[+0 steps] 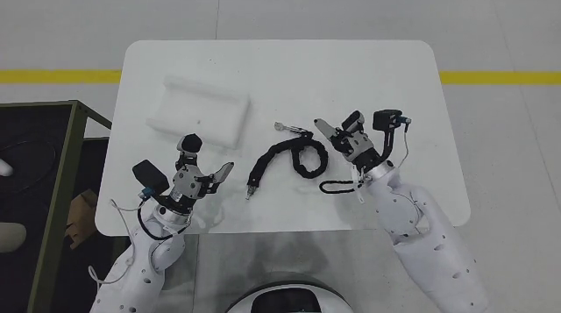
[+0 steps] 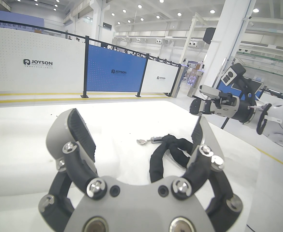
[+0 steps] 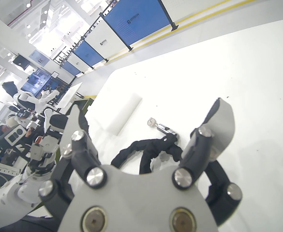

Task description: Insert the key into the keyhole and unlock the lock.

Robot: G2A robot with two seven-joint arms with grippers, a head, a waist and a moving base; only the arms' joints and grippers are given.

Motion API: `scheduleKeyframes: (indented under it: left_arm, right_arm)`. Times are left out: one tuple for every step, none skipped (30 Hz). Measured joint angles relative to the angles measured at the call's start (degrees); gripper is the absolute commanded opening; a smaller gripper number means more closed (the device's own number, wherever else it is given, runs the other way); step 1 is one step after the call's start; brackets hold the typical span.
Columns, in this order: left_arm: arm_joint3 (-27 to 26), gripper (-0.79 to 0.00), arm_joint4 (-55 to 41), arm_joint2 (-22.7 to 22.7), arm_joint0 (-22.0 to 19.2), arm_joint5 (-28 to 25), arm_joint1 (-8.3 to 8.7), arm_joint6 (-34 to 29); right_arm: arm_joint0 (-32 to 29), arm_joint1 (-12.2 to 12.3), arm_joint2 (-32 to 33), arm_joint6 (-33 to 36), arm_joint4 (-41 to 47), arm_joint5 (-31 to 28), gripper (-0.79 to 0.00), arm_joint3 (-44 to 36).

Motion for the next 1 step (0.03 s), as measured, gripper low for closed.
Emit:
scheduleKeyframes:
  left_arm:
    - [0.0,-0.001,0.0,0.0,0.0,0.0,0.0,0.0]
  right_arm:
    - [0.0,0.0,0.0,0.0,0.0,0.0,-0.001,0.0]
